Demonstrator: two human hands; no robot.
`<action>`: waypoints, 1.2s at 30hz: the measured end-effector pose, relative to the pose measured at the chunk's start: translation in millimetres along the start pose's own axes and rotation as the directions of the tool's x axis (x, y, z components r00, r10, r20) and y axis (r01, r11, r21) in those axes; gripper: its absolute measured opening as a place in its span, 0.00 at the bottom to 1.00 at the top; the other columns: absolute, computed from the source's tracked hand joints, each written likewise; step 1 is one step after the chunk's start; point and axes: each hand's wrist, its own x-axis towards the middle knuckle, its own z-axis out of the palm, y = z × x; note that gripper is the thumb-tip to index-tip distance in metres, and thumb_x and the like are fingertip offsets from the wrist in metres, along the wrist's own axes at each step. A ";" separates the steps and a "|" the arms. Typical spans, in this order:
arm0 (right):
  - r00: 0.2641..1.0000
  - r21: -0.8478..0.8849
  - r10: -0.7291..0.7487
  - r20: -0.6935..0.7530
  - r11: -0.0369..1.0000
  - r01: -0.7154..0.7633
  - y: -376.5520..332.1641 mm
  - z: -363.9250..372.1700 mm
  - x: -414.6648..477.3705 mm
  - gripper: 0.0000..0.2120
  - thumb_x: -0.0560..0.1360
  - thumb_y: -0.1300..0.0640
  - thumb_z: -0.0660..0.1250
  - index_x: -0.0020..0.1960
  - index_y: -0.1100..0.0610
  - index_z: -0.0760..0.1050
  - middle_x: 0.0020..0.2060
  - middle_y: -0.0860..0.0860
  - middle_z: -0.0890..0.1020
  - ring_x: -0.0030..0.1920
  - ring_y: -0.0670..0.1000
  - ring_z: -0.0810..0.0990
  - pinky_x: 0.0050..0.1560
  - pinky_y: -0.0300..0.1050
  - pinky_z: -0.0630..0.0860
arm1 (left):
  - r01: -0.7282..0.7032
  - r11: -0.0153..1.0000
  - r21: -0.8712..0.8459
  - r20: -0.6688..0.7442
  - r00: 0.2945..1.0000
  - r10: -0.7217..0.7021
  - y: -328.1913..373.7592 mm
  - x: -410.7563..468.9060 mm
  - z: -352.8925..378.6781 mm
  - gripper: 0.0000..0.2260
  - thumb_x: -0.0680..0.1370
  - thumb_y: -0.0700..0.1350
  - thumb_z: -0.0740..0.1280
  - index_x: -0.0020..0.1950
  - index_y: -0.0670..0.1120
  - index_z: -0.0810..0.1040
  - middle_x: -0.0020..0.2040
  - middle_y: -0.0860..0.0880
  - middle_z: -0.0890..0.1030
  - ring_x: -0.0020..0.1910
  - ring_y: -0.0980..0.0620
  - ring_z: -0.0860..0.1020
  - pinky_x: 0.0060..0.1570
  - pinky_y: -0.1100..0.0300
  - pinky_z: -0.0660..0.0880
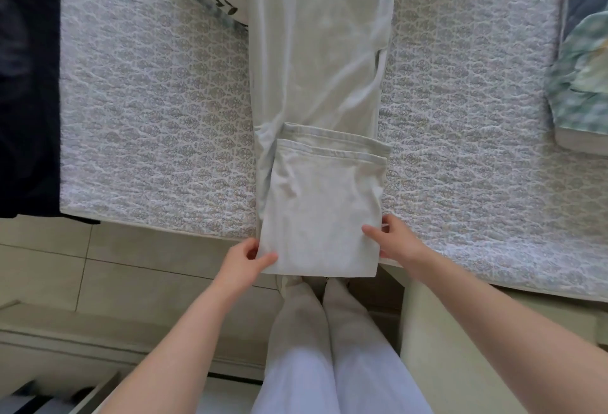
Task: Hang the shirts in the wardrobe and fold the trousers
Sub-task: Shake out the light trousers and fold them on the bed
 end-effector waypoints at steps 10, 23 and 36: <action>0.990 0.129 -0.096 0.106 0.988 0.082 33.0 -5.7 -8.4 0.16 0.78 0.60 0.66 0.65 0.54 0.72 0.58 0.50 0.82 0.56 0.50 0.82 0.58 0.53 0.79 | -0.017 0.995 -0.096 0.048 0.999 0.021 -21.7 -16.8 -3.9 0.06 0.71 0.36 0.75 0.43 0.42 0.79 0.42 0.48 0.85 0.44 0.53 0.80 0.42 0.69 0.73; 0.958 0.459 -0.162 0.237 0.888 0.036 15.1 -4.4 -1.4 0.29 0.75 0.76 0.59 0.69 0.51 0.69 0.62 0.54 0.80 0.61 0.58 0.79 0.63 0.63 0.73 | -0.278 0.917 0.286 -0.199 0.919 0.341 26.0 3.5 18.1 0.16 0.73 0.41 0.74 0.59 0.46 0.75 0.51 0.52 0.78 0.50 0.55 0.76 0.51 0.60 0.72; 0.959 0.428 -0.223 0.176 0.894 0.129 16.0 -2.4 -11.8 0.23 0.78 0.70 0.62 0.66 0.49 0.72 0.59 0.53 0.82 0.60 0.56 0.81 0.61 0.60 0.75 | -0.100 0.990 -0.100 0.053 0.993 0.106 17.8 -11.8 17.6 0.06 0.77 0.39 0.70 0.54 0.45 0.83 0.51 0.51 0.86 0.52 0.53 0.83 0.52 0.59 0.79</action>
